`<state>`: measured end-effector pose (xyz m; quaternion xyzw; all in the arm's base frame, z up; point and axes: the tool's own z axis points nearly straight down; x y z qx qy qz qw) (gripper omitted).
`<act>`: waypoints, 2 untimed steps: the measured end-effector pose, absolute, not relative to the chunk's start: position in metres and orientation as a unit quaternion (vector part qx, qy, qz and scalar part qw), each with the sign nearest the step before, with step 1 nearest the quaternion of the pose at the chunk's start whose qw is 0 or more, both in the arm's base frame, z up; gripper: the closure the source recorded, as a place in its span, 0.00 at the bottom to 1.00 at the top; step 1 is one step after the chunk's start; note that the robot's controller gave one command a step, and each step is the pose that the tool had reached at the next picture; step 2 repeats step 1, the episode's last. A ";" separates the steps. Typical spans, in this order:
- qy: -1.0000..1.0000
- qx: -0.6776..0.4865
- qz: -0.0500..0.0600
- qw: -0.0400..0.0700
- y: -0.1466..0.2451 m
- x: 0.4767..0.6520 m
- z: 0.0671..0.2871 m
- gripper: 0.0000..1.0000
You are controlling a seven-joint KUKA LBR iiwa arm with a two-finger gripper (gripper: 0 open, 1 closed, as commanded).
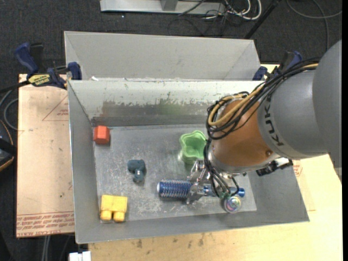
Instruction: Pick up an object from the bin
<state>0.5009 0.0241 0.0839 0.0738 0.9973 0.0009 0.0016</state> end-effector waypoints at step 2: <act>0.997 0.077 0.001 0.005 0.022 0.532 0.226 1.00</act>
Offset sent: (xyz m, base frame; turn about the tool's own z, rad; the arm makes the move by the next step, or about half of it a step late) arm 0.0291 -0.0020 0.1383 0.0078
